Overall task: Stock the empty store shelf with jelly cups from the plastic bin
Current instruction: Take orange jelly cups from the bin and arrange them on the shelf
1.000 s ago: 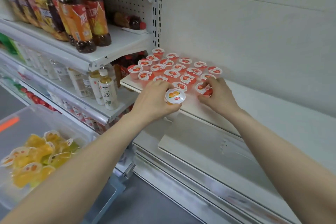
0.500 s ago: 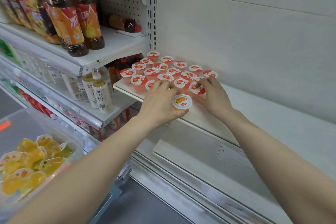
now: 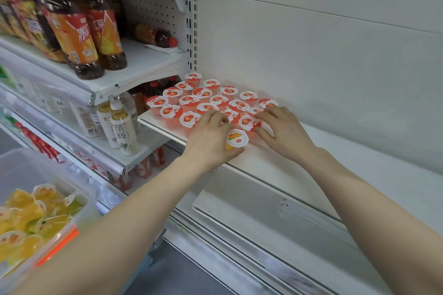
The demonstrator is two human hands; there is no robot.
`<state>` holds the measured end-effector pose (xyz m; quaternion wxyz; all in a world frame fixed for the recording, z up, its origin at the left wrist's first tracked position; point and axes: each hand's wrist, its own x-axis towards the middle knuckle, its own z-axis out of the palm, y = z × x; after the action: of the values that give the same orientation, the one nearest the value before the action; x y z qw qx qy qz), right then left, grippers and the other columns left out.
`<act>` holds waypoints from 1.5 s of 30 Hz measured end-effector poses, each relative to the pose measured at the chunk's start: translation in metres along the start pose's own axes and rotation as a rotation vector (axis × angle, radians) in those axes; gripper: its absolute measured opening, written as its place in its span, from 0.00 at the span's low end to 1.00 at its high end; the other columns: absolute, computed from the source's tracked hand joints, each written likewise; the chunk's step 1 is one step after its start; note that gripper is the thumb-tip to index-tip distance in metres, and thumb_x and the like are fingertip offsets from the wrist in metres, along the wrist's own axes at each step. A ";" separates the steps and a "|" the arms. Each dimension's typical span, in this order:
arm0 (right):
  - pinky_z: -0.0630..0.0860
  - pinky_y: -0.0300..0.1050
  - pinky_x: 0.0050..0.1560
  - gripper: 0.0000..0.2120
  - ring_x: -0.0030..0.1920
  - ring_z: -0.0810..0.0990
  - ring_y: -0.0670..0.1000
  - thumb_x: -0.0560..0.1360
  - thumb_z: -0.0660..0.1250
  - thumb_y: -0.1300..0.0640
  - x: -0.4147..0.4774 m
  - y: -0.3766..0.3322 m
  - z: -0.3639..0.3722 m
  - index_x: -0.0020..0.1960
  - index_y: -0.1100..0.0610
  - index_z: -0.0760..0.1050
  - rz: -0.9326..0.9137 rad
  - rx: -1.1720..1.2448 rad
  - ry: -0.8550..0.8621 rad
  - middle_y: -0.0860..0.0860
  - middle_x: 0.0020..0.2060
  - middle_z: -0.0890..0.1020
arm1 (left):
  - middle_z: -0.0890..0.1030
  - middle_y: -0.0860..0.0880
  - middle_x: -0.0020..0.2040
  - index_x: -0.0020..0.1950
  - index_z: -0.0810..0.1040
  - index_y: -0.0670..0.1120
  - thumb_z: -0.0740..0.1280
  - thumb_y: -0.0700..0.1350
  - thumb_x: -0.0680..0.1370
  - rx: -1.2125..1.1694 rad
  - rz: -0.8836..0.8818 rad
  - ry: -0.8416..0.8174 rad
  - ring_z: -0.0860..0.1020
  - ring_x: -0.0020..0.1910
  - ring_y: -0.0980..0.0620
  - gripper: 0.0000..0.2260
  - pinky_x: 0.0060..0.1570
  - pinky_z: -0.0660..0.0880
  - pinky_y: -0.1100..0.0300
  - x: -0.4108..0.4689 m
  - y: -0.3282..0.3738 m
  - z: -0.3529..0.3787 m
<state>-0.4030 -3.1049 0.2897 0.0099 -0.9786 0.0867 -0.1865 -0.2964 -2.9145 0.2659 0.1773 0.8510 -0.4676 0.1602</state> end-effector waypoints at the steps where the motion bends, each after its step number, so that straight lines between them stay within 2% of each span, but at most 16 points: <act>1: 0.71 0.54 0.59 0.17 0.59 0.74 0.59 0.79 0.63 0.50 0.000 0.000 -0.001 0.65 0.54 0.76 -0.004 0.005 0.009 0.54 0.60 0.77 | 0.74 0.50 0.62 0.62 0.78 0.50 0.67 0.66 0.70 0.004 -0.002 -0.010 0.65 0.67 0.46 0.28 0.64 0.68 0.52 -0.001 0.000 -0.001; 7: 0.69 0.55 0.61 0.17 0.60 0.74 0.60 0.81 0.62 0.51 0.008 -0.005 -0.010 0.67 0.55 0.74 -0.014 -0.017 0.029 0.56 0.62 0.77 | 0.73 0.49 0.66 0.66 0.75 0.49 0.64 0.68 0.71 0.014 0.003 -0.007 0.67 0.67 0.48 0.31 0.64 0.67 0.53 -0.003 -0.004 -0.013; 14: 0.68 0.53 0.61 0.19 0.62 0.73 0.60 0.81 0.61 0.50 0.023 -0.045 -0.019 0.70 0.55 0.72 -0.045 -0.063 0.041 0.56 0.63 0.76 | 0.74 0.48 0.65 0.68 0.74 0.47 0.61 0.62 0.77 0.037 0.026 0.034 0.68 0.66 0.48 0.26 0.65 0.66 0.53 -0.021 -0.048 -0.048; 22: 0.71 0.57 0.60 0.19 0.62 0.73 0.62 0.80 0.61 0.50 0.036 -0.153 0.000 0.68 0.57 0.72 -0.105 -0.032 0.092 0.57 0.62 0.77 | 0.74 0.47 0.65 0.71 0.71 0.47 0.61 0.55 0.79 0.060 -0.038 0.029 0.69 0.66 0.46 0.22 0.66 0.65 0.53 -0.091 -0.145 -0.096; 29: 0.72 0.57 0.58 0.20 0.60 0.74 0.61 0.80 0.60 0.51 0.037 -0.275 0.046 0.67 0.61 0.72 -0.217 0.045 0.071 0.59 0.60 0.76 | 0.76 0.45 0.63 0.68 0.74 0.45 0.64 0.50 0.79 0.059 -0.205 0.017 0.70 0.65 0.43 0.18 0.65 0.65 0.52 -0.190 -0.247 -0.123; 33: 0.70 0.55 0.60 0.22 0.61 0.73 0.60 0.80 0.58 0.48 0.029 -0.344 0.082 0.68 0.60 0.73 -0.258 0.117 -0.011 0.58 0.61 0.76 | 0.77 0.44 0.61 0.66 0.75 0.44 0.64 0.48 0.80 0.047 -0.300 0.005 0.71 0.64 0.43 0.17 0.64 0.64 0.53 -0.254 -0.299 -0.124; 38: 0.71 0.55 0.59 0.18 0.58 0.76 0.62 0.78 0.66 0.55 0.020 -0.413 0.131 0.65 0.63 0.75 -0.381 0.209 -0.098 0.60 0.58 0.78 | 0.79 0.42 0.58 0.63 0.78 0.42 0.66 0.44 0.79 0.027 -0.483 -0.055 0.74 0.60 0.39 0.14 0.61 0.68 0.48 -0.330 -0.347 -0.110; 41: 0.69 0.55 0.63 0.19 0.61 0.75 0.61 0.79 0.64 0.54 0.021 -0.440 0.164 0.68 0.61 0.74 -0.434 0.229 -0.266 0.59 0.60 0.77 | 0.80 0.42 0.58 0.62 0.79 0.42 0.67 0.43 0.78 0.013 -0.586 -0.117 0.75 0.58 0.38 0.13 0.61 0.69 0.47 -0.367 -0.369 -0.095; 45: 0.65 0.50 0.65 0.23 0.65 0.72 0.57 0.79 0.62 0.48 0.034 -0.467 0.213 0.72 0.54 0.69 -0.479 0.185 -0.551 0.53 0.64 0.75 | 0.78 0.43 0.60 0.64 0.78 0.45 0.66 0.47 0.79 -0.017 -0.733 -0.200 0.72 0.62 0.40 0.14 0.61 0.68 0.49 -0.395 -0.388 -0.077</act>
<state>-0.2166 -2.6537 0.1277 0.0773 -0.9796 -0.1677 0.0796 -0.1760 -2.3936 0.1023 0.1833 0.9717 -0.1487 -0.0018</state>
